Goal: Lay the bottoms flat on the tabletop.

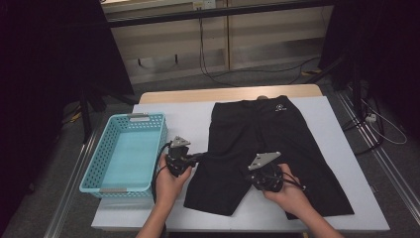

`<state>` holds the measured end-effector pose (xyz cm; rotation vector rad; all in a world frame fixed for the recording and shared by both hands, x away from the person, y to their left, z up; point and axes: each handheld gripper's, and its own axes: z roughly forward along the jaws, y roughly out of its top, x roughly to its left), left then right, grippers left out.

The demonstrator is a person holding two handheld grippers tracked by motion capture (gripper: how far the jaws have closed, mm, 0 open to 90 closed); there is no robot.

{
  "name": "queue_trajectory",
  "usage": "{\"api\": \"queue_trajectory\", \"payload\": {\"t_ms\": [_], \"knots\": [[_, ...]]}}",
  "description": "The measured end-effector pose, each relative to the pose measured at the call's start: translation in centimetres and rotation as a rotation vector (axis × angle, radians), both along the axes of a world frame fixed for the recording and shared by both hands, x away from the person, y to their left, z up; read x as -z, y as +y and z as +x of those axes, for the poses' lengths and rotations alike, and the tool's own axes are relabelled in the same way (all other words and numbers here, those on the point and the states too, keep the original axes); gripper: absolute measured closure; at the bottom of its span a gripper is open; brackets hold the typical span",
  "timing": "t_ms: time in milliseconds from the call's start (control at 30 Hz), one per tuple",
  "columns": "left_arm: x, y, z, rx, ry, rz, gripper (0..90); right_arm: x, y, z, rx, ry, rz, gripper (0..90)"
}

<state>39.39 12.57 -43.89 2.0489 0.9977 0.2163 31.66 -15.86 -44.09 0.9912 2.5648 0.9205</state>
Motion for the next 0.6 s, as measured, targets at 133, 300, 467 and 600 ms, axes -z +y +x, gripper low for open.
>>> {"api": "queue_trajectory", "payload": {"t_ms": [133,300,467,600], "knots": [[0.4,-0.6,-0.1,0.025,0.015,0.018,87.8,0.0,-1.3,0.1,-0.016,0.010,-0.010,85.4],[0.4,-0.7,-0.1,0.024,0.013,0.031,80.0,-0.6,-0.1,-0.7,-0.067,-0.031,0.012,62.3],[0.3,-0.4,-0.1,-0.008,-0.030,0.052,47.8,-0.3,2.0,-1.6,-0.130,-0.025,0.039,55.1],[-0.1,0.2,-0.3,-0.012,-0.021,0.052,31.7,0.2,2.4,-1.5,-0.136,-0.027,0.015,51.3]]}}
